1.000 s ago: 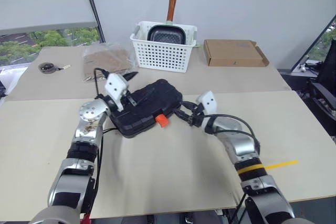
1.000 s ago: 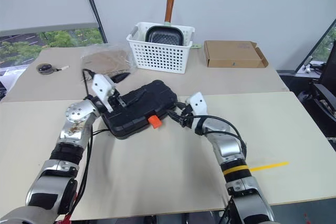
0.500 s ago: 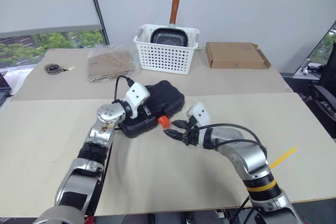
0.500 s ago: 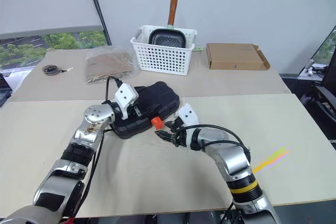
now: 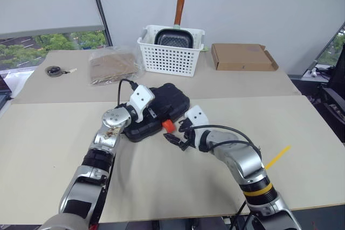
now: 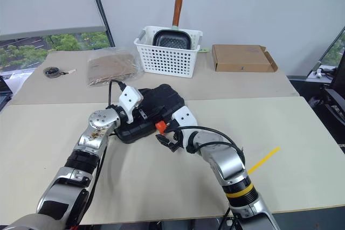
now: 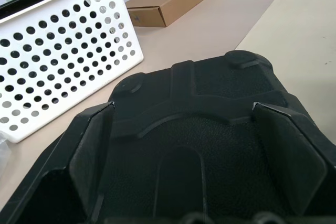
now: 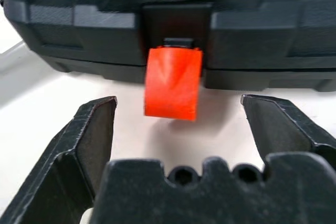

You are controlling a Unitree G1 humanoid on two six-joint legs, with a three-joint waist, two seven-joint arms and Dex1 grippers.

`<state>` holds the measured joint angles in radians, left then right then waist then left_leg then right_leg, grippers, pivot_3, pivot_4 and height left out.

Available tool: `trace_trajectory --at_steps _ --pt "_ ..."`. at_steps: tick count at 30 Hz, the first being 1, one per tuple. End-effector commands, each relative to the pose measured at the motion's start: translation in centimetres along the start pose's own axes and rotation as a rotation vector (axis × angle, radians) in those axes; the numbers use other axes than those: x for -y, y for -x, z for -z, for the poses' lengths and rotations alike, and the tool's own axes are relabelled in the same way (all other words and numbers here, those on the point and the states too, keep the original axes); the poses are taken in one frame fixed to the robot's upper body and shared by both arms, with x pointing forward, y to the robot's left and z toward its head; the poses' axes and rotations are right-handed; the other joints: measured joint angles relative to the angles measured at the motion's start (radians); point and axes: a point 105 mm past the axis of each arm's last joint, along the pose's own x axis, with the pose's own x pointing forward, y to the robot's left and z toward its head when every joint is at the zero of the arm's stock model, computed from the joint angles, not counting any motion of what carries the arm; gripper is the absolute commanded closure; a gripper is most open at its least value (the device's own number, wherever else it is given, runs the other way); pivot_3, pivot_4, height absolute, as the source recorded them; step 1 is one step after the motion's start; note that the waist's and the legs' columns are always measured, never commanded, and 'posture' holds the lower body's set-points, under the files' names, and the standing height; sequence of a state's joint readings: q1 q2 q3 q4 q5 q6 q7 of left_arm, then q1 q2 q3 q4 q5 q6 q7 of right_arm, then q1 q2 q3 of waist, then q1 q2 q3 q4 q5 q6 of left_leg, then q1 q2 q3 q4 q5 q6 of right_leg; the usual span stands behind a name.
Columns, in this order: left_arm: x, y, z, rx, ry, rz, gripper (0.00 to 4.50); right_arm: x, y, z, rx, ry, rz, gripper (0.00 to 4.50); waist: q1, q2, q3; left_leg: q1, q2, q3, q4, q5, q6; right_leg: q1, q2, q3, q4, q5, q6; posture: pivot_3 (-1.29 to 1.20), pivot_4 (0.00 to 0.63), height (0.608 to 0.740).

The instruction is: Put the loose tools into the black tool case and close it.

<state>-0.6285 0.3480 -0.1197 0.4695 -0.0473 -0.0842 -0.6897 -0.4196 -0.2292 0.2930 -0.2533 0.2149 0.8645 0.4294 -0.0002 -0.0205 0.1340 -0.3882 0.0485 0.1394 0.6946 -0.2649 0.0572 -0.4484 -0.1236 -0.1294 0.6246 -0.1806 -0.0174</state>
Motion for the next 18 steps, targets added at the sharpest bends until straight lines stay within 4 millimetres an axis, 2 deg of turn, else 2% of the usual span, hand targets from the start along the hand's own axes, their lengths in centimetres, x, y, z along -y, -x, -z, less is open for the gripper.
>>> trace_trajectory --at_steps 1,2,5,12,13,18 --pt "1.78 0.63 4.26 -0.147 0.081 0.033 0.0 -0.18 0.19 -1.7 0.049 0.025 0.003 0.04 0.0 0.0 0.0 0.0 0.0 0.0 0.0 0.0 0.0 0.0 0.0 0.0 0.0 0.0 0.0 0.0 0.15 0.7" --pt "1.76 0.63 4.28 -0.148 0.083 0.031 0.0 -0.21 0.13 -1.63 0.046 0.024 0.003 0.04 0.0 0.0 0.0 0.0 0.0 0.0 0.0 0.0 0.0 0.0 0.0 0.0 0.0 0.0 0.0 0.0 0.15 0.7" --pt "1.76 0.64 4.27 -0.146 0.088 0.028 0.0 -0.2 -0.15 -1.48 0.044 0.021 0.011 0.69 -0.001 0.0 0.0 0.0 0.0 0.0 0.0 0.0 -0.001 0.0 0.0 0.0 0.0 0.0 0.0 0.0 0.15 0.7" --pt "1.7 0.78 4.4 -0.147 0.107 0.021 0.0 -0.25 -0.32 -1.84 0.085 0.028 0.023 3.14 -0.002 0.0 0.0 0.0 0.0 0.0 0.0 -0.003 -0.005 -0.001 0.0 0.0 0.0 0.0 0.0 0.0 0.15 0.7" --pt "1.7 0.8 4.4 -0.147 0.111 0.021 0.0 -0.34 -0.31 -2.0 0.097 0.035 0.022 3.35 -0.003 0.0 0.0 0.0 0.0 0.0 0.0 -0.003 -0.005 -0.001 0.0 0.0 0.0 0.0 0.0 0.0 0.15 0.7" --pt "1.5 0.94 4.57 -0.153 0.122 0.011 0.0 -0.05 -0.07 -2.27 0.177 0.085 0.074 3.34 -0.005 0.0 0.0 0.0 0.001 0.0 -0.001 -0.003 -0.006 -0.001 0.0 0.0 0.0 0.0 0.0 0.0 0.15 0.7"
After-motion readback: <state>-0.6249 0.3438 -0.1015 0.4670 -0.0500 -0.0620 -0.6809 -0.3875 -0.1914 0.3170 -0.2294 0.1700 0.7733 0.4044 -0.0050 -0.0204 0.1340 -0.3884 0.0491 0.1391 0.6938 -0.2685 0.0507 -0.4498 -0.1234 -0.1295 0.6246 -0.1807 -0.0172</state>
